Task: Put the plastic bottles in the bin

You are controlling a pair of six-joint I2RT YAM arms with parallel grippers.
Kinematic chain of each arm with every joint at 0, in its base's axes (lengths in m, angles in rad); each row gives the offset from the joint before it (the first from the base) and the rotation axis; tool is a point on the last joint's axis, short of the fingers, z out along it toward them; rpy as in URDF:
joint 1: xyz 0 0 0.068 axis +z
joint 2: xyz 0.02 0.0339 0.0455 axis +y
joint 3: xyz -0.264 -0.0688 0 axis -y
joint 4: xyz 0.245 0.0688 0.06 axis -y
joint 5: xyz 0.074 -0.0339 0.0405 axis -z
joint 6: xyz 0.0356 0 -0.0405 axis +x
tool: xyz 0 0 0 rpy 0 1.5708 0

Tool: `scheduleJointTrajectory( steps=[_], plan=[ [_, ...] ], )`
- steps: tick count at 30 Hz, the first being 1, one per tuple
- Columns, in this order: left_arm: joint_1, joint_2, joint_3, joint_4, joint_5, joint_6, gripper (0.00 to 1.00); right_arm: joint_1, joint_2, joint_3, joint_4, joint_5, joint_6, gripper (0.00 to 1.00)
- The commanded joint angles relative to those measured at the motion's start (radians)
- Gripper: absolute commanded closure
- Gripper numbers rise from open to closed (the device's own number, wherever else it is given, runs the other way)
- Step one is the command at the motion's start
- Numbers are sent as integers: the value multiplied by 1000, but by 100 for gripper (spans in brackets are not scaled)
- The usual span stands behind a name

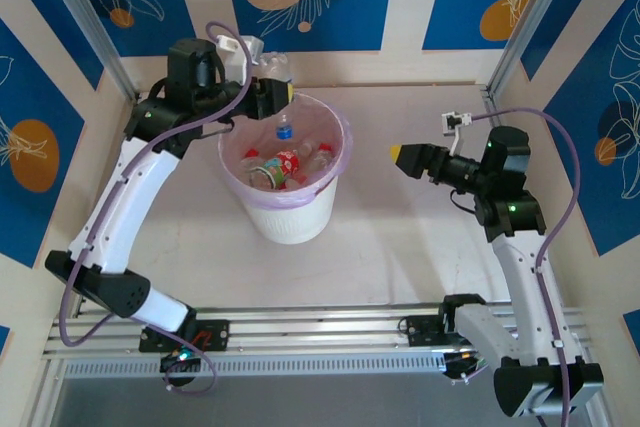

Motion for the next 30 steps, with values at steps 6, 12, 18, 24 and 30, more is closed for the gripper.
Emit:
scheduleJointTrajectory(
  steps=[6,12,18,24,30],
  plan=[
    [-41,55,-63,-211,-280,258,80,-15,-14,-19,-59,-7,-37,12],
    [-73,105,-92,-208,-353,346,87,-16,-25,-31,-74,-3,-40,13],
    [-86,182,-73,-265,-380,408,100,-16,-28,-39,-75,2,-38,13],
    [-94,226,-105,-268,-364,431,100,-15,-28,-43,-75,8,-39,13],
    [-98,229,-142,-231,-306,422,73,-15,-26,-47,-79,12,-39,13]
  ],
)
